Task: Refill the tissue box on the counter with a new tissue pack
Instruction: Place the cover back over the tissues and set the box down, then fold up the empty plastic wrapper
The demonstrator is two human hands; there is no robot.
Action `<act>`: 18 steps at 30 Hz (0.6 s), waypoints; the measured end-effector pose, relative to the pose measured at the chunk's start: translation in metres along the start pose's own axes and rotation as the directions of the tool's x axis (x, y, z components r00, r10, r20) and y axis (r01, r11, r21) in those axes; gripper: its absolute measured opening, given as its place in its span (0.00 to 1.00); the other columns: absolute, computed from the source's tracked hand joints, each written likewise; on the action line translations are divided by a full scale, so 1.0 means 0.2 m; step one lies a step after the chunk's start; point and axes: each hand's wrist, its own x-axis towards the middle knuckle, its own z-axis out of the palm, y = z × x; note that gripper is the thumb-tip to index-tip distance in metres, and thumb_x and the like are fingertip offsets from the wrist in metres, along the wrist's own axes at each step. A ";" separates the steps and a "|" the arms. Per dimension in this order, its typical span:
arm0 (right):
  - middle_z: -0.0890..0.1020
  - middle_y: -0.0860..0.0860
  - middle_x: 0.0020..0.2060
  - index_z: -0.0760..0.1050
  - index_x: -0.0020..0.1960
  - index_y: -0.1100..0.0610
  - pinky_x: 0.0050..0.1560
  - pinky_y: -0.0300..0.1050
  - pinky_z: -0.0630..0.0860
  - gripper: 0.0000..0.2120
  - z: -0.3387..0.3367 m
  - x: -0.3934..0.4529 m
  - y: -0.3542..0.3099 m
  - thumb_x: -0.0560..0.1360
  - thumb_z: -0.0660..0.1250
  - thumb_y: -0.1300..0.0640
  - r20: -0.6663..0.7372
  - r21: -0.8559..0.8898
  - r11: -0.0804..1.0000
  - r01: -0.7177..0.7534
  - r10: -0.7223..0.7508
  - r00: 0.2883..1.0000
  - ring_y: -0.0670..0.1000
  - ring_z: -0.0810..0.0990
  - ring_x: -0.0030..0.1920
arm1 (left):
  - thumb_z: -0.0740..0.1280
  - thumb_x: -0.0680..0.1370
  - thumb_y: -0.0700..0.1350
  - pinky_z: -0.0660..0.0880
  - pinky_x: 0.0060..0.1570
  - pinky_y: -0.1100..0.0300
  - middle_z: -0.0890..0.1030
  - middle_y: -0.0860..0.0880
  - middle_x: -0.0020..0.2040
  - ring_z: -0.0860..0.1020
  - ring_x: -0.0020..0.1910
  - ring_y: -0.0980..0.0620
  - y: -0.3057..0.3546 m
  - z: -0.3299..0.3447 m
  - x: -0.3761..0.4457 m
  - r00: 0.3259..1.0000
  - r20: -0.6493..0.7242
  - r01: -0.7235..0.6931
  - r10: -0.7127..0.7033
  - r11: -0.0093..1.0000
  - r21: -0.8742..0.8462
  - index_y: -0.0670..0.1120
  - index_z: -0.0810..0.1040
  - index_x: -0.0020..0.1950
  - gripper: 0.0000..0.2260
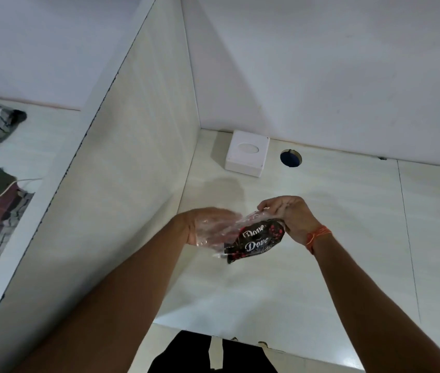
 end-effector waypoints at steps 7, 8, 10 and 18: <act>0.81 0.59 0.51 0.76 0.58 0.60 0.51 0.58 0.81 0.23 -0.05 -0.07 0.13 0.76 0.66 0.41 -0.013 0.239 0.899 -0.367 0.381 0.925 0.62 0.81 0.52 | 0.75 0.70 0.33 0.79 0.38 0.58 0.85 0.40 0.47 0.83 0.44 0.44 -0.11 0.13 0.21 0.909 -0.381 -0.187 0.168 0.982 -0.014 0.36 0.79 0.52 0.12; 0.83 0.59 0.50 0.77 0.59 0.60 0.51 0.59 0.81 0.24 -0.03 -0.10 0.15 0.76 0.66 0.41 0.022 0.222 0.897 -0.384 0.389 0.921 0.62 0.82 0.51 | 0.75 0.69 0.33 0.79 0.38 0.57 0.84 0.40 0.45 0.83 0.42 0.43 -0.14 0.15 0.23 0.881 -0.427 -0.239 0.206 0.971 -0.024 0.37 0.80 0.49 0.10; 0.83 0.59 0.46 0.79 0.55 0.60 0.42 0.53 0.82 0.13 0.01 -0.14 0.19 0.76 0.70 0.53 -0.034 0.139 0.944 -0.299 0.307 0.951 0.59 0.84 0.43 | 0.75 0.69 0.33 0.81 0.38 0.54 0.84 0.41 0.41 0.83 0.38 0.44 -0.18 0.19 0.27 0.829 -0.483 -0.310 0.281 0.950 0.021 0.40 0.81 0.45 0.08; 0.80 0.60 0.38 0.79 0.42 0.65 0.28 0.44 0.81 0.08 -0.04 -0.40 0.36 0.72 0.66 0.76 -0.386 -0.071 0.997 -0.001 -0.027 0.922 0.58 0.79 0.31 | 0.63 0.74 0.26 0.75 0.24 0.66 0.83 0.46 0.35 0.81 0.28 0.53 -0.35 0.37 0.29 0.886 -0.376 -0.319 0.273 0.946 -0.065 0.41 0.81 0.46 0.13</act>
